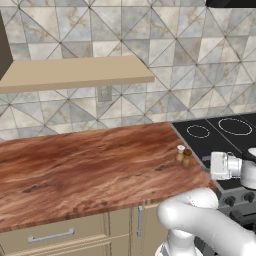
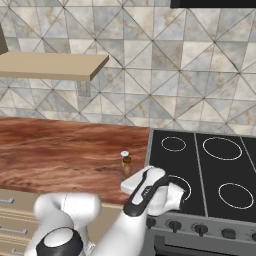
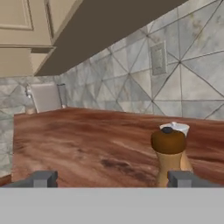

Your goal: Take 2 condiments from the cabinet and move them on the counter near the stove.Make sure the condiments are lined up with each other, next to each other.

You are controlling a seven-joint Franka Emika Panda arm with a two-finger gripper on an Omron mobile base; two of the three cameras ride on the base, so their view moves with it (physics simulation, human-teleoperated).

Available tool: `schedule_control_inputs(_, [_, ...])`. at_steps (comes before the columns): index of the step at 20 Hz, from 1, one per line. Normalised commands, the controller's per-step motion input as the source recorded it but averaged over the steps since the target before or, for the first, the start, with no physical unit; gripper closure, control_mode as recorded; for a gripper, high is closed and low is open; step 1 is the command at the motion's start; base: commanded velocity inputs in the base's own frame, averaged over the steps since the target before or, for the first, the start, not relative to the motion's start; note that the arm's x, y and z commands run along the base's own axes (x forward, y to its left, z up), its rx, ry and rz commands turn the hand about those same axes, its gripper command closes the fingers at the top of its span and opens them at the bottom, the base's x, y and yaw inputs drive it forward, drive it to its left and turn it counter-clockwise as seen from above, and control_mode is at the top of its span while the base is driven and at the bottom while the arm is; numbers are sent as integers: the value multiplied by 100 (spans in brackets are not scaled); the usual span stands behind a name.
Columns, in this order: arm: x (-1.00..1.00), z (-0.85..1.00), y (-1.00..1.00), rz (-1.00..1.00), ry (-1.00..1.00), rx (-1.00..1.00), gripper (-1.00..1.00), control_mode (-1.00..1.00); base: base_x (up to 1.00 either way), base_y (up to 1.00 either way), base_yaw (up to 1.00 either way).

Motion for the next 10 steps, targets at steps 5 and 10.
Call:
schedule_control_inputs(5, [-58, 98, -2, -9, -1, -3, -100, -100, 0, 0, 0])
schedule_control_inputs(10, [-14, 100, 15, -1, 25, -17, -100, -100, 0, 0, 0])
